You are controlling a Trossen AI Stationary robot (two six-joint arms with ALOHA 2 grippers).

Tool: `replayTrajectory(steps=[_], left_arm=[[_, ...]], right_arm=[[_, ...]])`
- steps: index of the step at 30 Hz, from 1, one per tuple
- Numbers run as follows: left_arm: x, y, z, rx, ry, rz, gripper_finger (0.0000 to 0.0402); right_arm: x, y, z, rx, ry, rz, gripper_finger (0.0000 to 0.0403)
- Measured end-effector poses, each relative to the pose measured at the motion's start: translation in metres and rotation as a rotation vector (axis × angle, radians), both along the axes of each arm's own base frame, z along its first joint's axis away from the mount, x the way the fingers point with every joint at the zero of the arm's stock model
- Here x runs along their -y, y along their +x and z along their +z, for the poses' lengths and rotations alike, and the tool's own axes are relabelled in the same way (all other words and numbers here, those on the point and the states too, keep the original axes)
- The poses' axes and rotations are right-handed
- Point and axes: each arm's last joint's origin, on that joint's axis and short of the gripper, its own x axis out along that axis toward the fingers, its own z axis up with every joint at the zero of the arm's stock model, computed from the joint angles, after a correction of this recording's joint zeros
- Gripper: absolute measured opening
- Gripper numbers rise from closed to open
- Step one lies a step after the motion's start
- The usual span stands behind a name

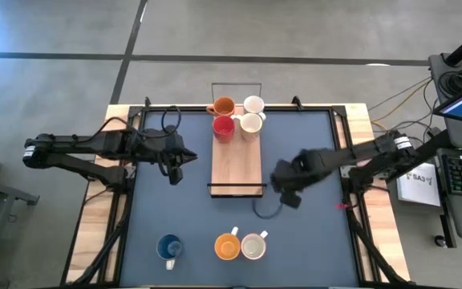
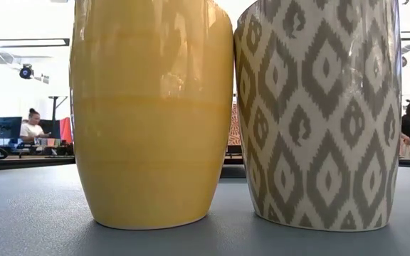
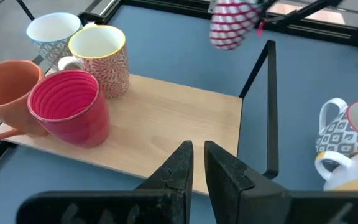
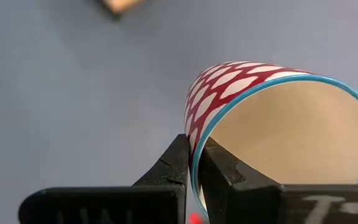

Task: Place coffee mugs
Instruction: Put the red patterned mug on the shelf

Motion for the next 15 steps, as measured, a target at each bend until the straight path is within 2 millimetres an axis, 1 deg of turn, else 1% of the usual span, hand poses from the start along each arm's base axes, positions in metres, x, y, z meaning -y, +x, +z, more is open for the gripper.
replayTrajectory(steps=[3, 8, 11, 15], left_arm=[[0.000, -0.001, 0.001, 0.006, 0.000, 0.000, 0.0023], [0.000, -0.002, 0.002, 0.008, 0.004, -0.001, 0.0023], [0.000, -0.002, 0.002, 0.008, 0.003, -0.002, 0.0023], [0.000, -0.002, 0.002, 0.009, 0.004, -0.001, 0.0023]], right_arm=[[0.024, 0.008, 0.005, 0.028, -0.030, 0.073, 0.0013], [0.056, 0.025, 0.009, 0.148, -0.053, 0.176, 0.0013], [0.072, 0.031, 0.008, 0.180, -0.023, 0.228, 0.0013], [0.085, 0.039, 0.005, 0.217, -0.042, 0.283, 0.0013]])
